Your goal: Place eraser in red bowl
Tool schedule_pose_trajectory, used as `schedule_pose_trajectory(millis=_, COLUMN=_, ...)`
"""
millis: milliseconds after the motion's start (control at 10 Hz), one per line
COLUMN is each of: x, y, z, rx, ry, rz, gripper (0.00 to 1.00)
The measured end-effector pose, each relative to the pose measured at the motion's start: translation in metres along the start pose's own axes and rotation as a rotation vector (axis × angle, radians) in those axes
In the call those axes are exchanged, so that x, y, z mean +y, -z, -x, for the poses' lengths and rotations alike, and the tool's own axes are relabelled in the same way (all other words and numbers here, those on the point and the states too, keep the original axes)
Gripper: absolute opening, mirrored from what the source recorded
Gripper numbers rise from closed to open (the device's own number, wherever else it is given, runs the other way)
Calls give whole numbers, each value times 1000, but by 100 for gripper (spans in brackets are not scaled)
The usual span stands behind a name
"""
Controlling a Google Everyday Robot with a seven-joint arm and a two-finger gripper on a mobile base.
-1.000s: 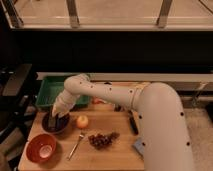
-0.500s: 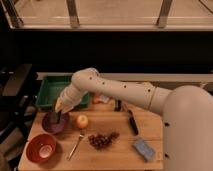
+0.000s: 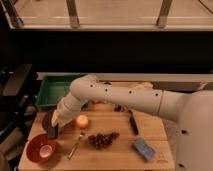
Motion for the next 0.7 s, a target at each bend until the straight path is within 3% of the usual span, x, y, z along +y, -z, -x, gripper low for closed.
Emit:
schedule_pose_trajectory(millis=400, x=32, y=-38, z=-24, rx=171, ry=30, rz=109, gripper=40)
schedule_pose_trajectory(millis=700, x=43, y=-57, z=-24, rx=221, ry=45, rz=138, gripper=72)
